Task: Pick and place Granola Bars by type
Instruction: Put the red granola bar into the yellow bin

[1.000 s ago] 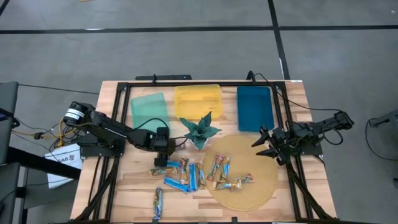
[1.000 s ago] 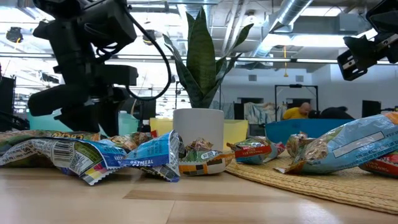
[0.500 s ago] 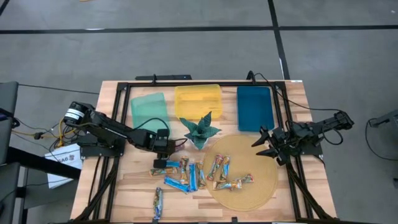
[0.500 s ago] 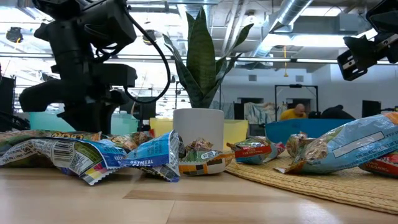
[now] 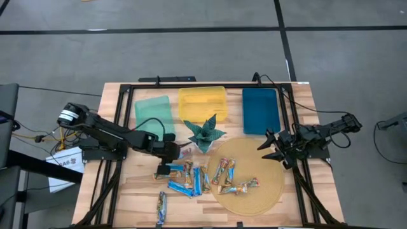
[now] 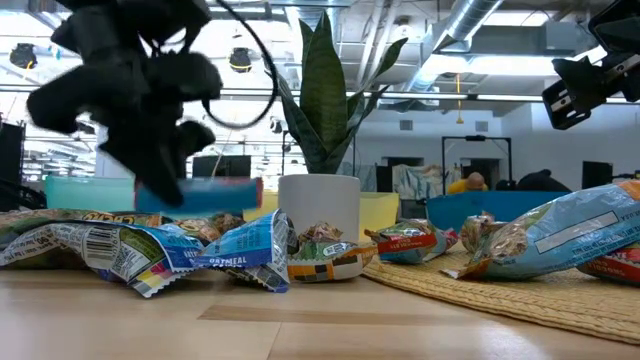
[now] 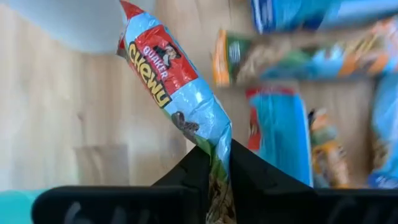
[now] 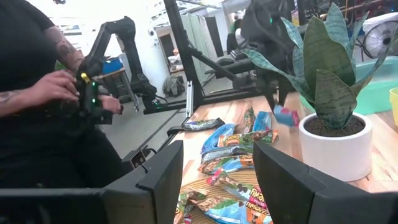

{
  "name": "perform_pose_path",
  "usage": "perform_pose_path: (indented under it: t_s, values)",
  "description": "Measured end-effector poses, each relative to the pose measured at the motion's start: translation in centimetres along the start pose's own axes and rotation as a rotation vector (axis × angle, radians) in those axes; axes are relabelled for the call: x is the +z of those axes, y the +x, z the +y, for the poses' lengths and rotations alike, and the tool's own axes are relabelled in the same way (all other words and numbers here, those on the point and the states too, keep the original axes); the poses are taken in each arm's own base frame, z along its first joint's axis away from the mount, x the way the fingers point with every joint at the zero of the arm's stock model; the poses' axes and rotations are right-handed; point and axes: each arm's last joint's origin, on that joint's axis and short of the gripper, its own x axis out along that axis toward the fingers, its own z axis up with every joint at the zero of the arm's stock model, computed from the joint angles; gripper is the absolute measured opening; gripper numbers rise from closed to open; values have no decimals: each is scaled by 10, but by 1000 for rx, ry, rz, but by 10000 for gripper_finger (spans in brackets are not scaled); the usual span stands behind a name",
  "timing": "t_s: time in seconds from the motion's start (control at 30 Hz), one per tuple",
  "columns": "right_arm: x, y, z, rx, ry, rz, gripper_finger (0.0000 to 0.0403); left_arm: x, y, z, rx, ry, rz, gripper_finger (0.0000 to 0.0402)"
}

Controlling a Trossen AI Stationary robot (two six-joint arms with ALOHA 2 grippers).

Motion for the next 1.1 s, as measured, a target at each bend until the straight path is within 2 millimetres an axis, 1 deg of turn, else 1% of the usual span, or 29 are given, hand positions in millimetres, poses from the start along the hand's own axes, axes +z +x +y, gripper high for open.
perform_pose_path:
  t_s: [0.17,0.33,0.5,0.67,0.83,1.1]
  values:
    - [0,0,0,0,0,0,189,9,-30,2,-1,-53,-145,26]
    - [0,0,0,0,0,0,189,14,-66,4,-25,-115,-300,34]
    - [0,0,0,0,0,0,189,13,-100,6,-56,-169,-432,34]
    - [0,0,0,0,0,0,189,9,-126,7,-85,-190,-541,27]
    - [0,0,0,0,0,0,189,4,-138,8,-93,-190,-573,32]
    - [0,0,0,0,0,0,189,-2,-138,10,-77,-194,-525,28]
